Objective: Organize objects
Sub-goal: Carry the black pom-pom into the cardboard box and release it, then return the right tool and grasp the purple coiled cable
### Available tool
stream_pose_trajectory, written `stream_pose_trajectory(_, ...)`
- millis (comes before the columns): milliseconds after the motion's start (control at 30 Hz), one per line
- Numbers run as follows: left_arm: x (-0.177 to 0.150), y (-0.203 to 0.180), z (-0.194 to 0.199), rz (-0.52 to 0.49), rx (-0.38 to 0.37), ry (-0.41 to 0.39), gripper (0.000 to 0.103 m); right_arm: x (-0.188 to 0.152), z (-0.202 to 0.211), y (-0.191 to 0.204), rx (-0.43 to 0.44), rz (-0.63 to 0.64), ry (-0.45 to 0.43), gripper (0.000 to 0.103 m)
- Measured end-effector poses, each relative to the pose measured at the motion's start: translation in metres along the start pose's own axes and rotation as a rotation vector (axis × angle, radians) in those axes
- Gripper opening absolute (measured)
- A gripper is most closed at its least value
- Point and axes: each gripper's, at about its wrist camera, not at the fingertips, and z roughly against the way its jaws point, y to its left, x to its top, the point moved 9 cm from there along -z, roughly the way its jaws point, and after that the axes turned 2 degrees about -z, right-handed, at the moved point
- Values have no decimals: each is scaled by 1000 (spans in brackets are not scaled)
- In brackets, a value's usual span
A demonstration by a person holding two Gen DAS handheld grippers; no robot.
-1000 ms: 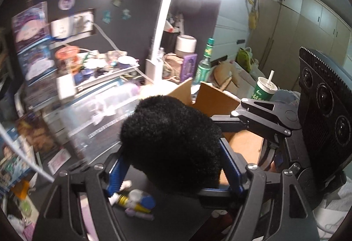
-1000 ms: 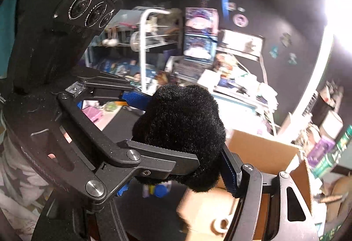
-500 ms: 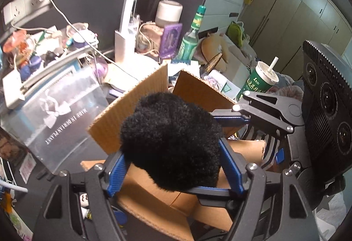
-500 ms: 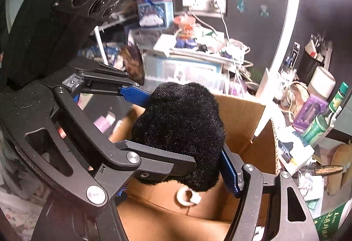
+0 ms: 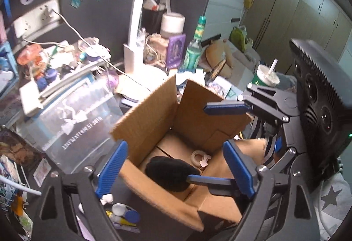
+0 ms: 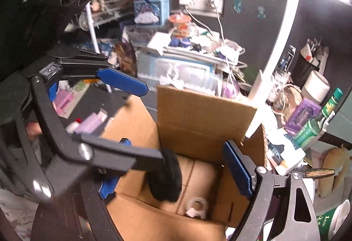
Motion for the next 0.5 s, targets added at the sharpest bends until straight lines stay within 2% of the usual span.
stream_pose_trajectory(167, -15, 20, 44, 20, 41, -84, 87, 16, 15, 47, 52, 69, -86, 83)
stream_pose_trajectory(267, -33, 42, 77, 52, 95, -153, 88, 23, 21, 87, 96, 119, -134, 83)
stream_pose_trajectory(333, -52, 60, 96, 89, 137, -201, 89, 24, 21, 118, 135, 159, -154, 83)
stream_pose_trajectory(433, -84, 85, 114, 142, 203, -258, 100, 17, 15, 159, 197, 209, -159, 82)
stream_pose_trajectory(500, -110, 102, 120, 177, 242, -280, 100, 6, 2, 182, 245, 216, -136, 80)
